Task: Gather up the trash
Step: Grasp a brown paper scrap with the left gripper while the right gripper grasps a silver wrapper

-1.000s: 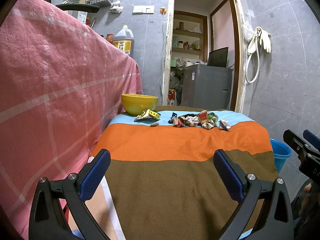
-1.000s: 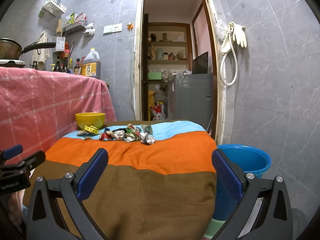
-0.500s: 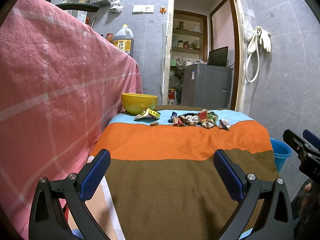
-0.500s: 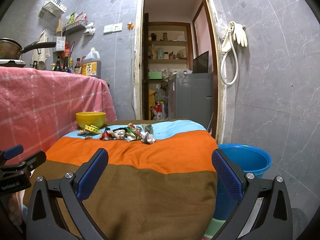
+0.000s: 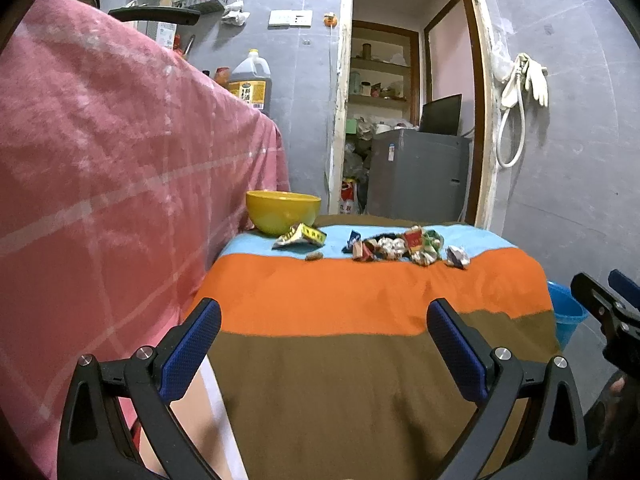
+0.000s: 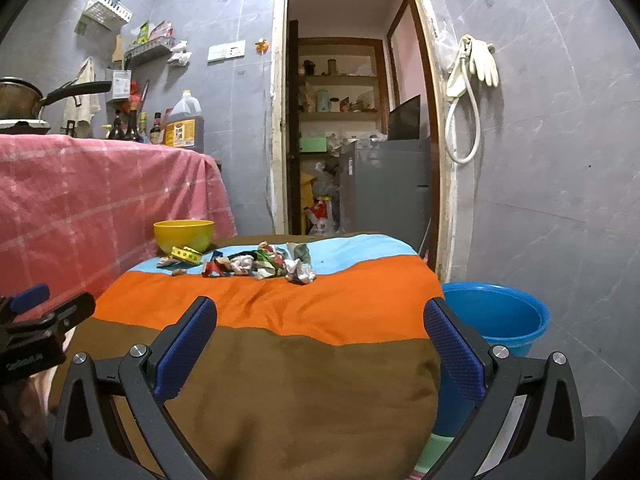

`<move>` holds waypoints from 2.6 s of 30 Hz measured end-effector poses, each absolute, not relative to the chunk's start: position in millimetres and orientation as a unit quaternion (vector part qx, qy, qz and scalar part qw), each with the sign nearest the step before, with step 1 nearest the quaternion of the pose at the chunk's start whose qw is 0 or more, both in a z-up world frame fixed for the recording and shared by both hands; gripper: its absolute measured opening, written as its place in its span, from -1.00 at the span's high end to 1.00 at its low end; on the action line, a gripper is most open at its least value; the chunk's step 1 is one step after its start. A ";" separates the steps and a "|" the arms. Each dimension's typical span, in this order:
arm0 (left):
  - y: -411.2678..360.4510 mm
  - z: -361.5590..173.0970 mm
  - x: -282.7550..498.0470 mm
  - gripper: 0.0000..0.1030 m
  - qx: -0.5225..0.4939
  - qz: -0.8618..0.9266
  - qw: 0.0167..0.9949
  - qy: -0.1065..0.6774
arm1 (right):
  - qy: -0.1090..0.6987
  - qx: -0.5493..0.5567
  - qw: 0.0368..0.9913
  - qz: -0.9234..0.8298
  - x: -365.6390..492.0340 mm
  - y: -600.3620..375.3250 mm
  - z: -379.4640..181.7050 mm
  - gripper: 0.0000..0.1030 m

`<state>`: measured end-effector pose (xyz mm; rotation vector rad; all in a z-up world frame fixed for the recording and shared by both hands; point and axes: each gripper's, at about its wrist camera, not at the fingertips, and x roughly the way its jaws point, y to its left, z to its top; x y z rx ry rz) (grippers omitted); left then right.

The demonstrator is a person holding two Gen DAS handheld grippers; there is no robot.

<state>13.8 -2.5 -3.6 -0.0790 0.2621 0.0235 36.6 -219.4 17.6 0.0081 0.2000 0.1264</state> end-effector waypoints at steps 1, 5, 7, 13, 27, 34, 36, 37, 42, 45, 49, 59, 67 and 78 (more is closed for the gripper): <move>-1.6 -0.2 16.9 -0.96 -0.039 0.013 0.991 0.127 | 0.098 0.003 0.993 0.066 37.4 -218.7 19.1 -1.00; -0.5 11.2 25.5 -0.96 -0.032 0.015 0.994 0.108 | 0.082 -0.005 0.994 0.076 46.7 -215.1 31.0 -1.00; -0.1 16.9 30.6 -0.96 -0.031 0.015 0.994 0.100 | 0.068 -0.010 0.994 0.081 51.7 -214.0 39.2 -1.00; 6.2 29.5 51.2 -0.96 -0.033 0.016 0.995 0.089 | 0.040 -0.021 0.994 0.096 70.7 -211.0 59.7 -1.00; 13.2 52.0 119.7 -0.96 -0.050 -0.006 0.994 0.094 | -0.001 -0.033 0.991 0.131 145.5 -213.4 87.8 -1.00; 0.5 46.1 165.4 -0.96 -0.039 -0.024 0.986 0.158 | 0.075 -0.028 0.985 0.152 191.8 -223.1 70.6 -1.00; 2.5 41.8 179.6 -0.96 -0.050 -0.029 0.981 0.188 | 0.097 -0.021 0.984 0.149 200.8 -226.1 64.2 -1.00; 4.0 38.7 186.7 -0.95 -0.058 -0.033 0.977 0.204 | 0.108 -0.018 0.982 0.151 204.6 -226.9 60.8 -1.00; 7.5 29.5 206.2 -0.93 -0.078 -0.041 0.961 0.264 | 0.153 -0.022 0.978 0.140 219.5 -226.7 43.8 -1.00; 5.6 23.2 219.8 -0.76 -0.080 -0.052 0.950 0.298 | 0.177 -0.022 0.973 0.145 226.1 -221.8 35.8 -1.00; 1.6 12.5 240.1 -0.35 -0.089 -0.063 0.932 0.345 | 0.203 -0.030 0.967 0.150 231.8 -218.1 25.2 -1.00; 2.9 6.9 259.8 0.19 -0.105 -0.076 0.915 0.382 | 0.275 -0.030 0.943 0.185 254.6 -207.2 4.9 -0.40; -3.2 6.3 260.9 0.62 -0.103 -0.090 0.908 0.396 | 0.306 -0.018 0.927 0.218 260.3 -205.3 -4.3 -0.04; -11.6 10.3 253.0 0.69 -0.097 -0.098 0.910 0.391 | 0.312 -0.006 0.921 0.234 258.0 -208.3 -7.1 0.59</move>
